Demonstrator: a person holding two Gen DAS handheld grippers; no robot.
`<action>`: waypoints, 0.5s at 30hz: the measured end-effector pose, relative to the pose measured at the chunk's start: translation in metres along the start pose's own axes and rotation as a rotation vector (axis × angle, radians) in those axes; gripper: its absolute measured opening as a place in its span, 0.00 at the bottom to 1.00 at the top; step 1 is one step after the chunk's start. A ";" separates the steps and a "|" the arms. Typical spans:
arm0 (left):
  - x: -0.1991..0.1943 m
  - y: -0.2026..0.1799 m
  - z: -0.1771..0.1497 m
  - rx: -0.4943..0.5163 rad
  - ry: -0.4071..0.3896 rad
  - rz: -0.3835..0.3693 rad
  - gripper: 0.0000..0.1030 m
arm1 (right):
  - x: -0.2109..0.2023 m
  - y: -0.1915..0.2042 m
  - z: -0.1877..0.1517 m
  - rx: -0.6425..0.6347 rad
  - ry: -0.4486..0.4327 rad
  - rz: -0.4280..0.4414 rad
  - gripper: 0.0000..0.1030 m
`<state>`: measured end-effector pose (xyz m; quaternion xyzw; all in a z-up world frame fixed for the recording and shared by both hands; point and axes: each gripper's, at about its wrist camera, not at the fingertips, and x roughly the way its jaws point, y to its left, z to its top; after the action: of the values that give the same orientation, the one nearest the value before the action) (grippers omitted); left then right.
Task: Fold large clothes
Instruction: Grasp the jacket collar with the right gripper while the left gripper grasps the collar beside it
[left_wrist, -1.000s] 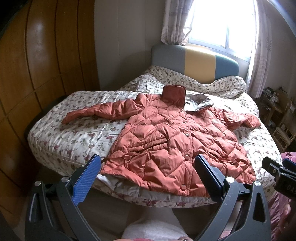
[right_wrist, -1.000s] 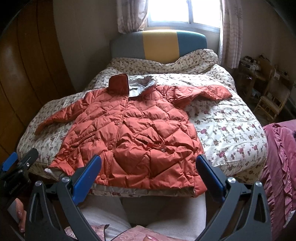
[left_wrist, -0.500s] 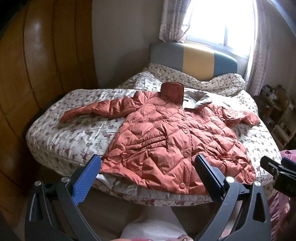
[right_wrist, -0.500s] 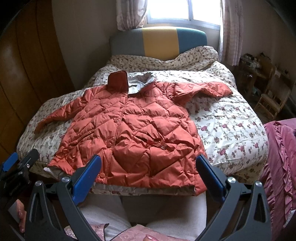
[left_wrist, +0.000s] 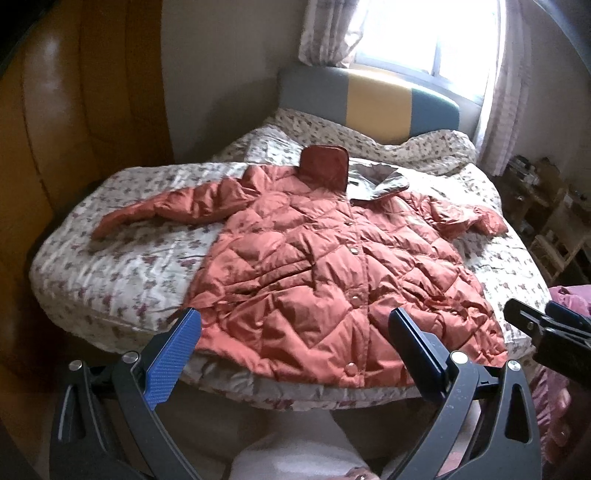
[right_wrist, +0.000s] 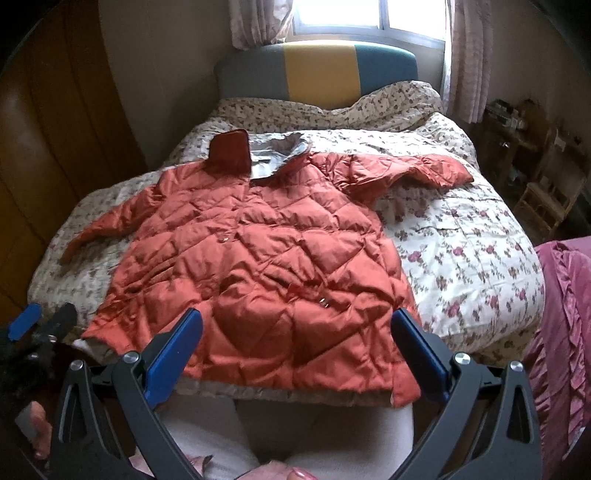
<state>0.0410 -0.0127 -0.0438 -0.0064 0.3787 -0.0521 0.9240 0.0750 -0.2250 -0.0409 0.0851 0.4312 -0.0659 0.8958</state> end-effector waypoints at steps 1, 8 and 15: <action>0.005 0.001 0.004 -0.004 0.001 -0.007 0.97 | 0.008 -0.002 0.005 0.003 0.014 -0.005 0.98; 0.046 0.003 0.030 -0.004 0.009 -0.014 0.97 | 0.049 -0.009 0.033 -0.009 0.013 0.015 0.98; 0.114 0.016 0.064 -0.040 0.077 -0.073 0.97 | 0.103 -0.010 0.069 -0.060 -0.031 0.053 0.98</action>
<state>0.1680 -0.0097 -0.0788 -0.0369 0.4143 -0.0785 0.9060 0.1891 -0.2540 -0.0803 0.0684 0.4168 -0.0305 0.9059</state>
